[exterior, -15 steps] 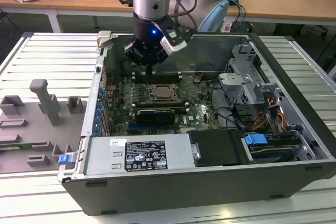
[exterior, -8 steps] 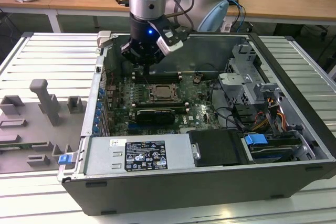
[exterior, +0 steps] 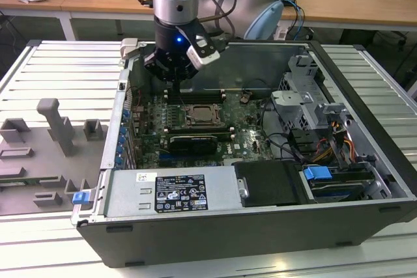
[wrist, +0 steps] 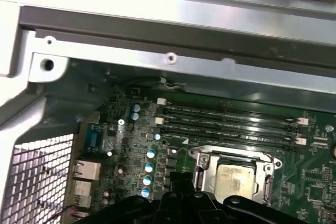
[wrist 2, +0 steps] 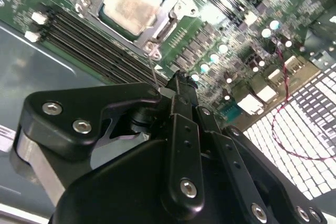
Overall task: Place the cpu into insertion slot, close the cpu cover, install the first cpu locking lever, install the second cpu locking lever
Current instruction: 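Install the first cpu locking lever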
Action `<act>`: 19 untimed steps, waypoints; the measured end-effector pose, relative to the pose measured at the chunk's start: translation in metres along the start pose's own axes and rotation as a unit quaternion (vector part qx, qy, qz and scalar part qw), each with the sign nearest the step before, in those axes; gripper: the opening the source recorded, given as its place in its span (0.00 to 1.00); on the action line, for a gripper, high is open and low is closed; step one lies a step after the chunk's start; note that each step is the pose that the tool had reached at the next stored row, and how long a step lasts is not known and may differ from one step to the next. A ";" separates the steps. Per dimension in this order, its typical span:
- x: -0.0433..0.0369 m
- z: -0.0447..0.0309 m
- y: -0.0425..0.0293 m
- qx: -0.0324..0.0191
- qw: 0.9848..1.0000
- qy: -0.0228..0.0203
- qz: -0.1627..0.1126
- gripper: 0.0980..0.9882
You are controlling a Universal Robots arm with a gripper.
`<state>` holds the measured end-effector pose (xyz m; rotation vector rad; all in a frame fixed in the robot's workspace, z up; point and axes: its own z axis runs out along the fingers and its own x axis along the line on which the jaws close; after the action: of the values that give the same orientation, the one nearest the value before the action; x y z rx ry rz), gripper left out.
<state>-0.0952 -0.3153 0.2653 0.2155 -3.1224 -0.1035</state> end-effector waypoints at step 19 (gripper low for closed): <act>0.0213 0.0046 0.0128 0.003 1.000 -0.022 0.000 0.01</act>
<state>-0.1181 -0.3053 0.2616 0.2173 -3.1664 -0.1011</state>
